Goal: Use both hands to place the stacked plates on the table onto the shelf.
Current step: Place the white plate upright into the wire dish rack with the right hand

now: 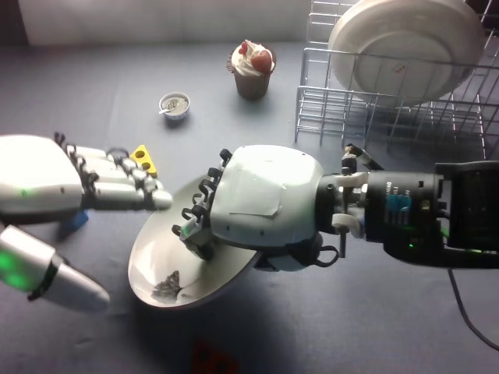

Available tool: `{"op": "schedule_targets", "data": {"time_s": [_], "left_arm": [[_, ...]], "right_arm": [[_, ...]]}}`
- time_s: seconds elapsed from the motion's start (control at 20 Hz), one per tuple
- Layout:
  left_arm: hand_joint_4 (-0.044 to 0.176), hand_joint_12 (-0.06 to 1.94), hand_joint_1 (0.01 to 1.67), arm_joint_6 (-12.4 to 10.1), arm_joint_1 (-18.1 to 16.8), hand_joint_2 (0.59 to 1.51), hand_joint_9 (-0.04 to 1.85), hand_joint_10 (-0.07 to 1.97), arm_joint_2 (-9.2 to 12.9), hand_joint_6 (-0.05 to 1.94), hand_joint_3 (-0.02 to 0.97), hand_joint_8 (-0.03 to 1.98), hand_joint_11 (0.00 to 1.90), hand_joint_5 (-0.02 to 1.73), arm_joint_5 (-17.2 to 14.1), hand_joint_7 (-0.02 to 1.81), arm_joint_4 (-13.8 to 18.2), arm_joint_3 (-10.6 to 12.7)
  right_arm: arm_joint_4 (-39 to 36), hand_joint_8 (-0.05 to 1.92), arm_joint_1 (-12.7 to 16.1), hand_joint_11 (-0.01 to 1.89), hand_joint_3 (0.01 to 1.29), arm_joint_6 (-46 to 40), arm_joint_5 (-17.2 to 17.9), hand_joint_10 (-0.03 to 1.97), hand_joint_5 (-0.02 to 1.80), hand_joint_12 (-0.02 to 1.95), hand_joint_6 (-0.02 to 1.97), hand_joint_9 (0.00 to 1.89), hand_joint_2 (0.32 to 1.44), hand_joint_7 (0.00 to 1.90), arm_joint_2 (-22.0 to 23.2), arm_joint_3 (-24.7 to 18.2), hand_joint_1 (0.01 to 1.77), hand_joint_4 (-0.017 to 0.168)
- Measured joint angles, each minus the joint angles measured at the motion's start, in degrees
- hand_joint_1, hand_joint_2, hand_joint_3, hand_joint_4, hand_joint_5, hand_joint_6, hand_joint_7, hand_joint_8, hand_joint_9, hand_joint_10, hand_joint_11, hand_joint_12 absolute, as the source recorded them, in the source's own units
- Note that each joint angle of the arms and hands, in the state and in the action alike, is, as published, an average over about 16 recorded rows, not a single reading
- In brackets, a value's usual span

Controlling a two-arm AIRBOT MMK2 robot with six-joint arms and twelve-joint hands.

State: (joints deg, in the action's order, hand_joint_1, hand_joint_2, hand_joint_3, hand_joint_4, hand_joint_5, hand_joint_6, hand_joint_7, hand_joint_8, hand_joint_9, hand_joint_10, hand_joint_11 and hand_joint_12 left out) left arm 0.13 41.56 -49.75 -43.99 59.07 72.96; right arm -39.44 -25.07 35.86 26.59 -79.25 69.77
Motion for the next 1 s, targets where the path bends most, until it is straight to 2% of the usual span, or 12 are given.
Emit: {"op": "schedule_targets", "data": {"time_s": [0.4, 0.7, 1.0], "left_arm": [[-0.004, 0.02, 0.10, -0.02, -2.46, 0.977, 0.16, 0.01, 2.76, 0.00, 0.005, 0.01, 0.16, 0.12, 1.29, 0.15, -0.63, 0.06], [-0.002, 0.01, 0.10, -0.02, -2.52, 0.977, 0.16, 0.01, 4.65, 0.00, 0.005, 0.01, 0.16, 0.12, 1.75, 0.16, 1.43, -0.27], [-0.001, 0.01, 0.10, -0.03, -2.33, 0.979, 0.15, 0.01, 6.66, 0.00, 0.005, 0.01, 0.15, 0.13, 1.16, 0.15, 3.65, -1.61]], "right_arm": [[2.84, 0.60, 3.25, 0.97, 0.01, -1.27, -1.25, 0.64, 0.86, 1.37, 0.87, 1.02, 0.91, 0.97, 5.19, -4.01, 1.43, -0.005], [6.75, 0.63, 8.18, 0.98, 0.01, -4.16, -2.36, 0.68, 0.91, 1.34, 0.93, 1.09, 0.93, 1.03, 10.53, -7.38, 1.45, -0.002], [11.01, 0.62, 13.59, 0.99, 0.01, -8.91, -3.51, 0.68, 0.94, 1.32, 0.95, 1.14, 0.94, 1.06, 15.40, -9.49, 1.47, -0.001]]}}
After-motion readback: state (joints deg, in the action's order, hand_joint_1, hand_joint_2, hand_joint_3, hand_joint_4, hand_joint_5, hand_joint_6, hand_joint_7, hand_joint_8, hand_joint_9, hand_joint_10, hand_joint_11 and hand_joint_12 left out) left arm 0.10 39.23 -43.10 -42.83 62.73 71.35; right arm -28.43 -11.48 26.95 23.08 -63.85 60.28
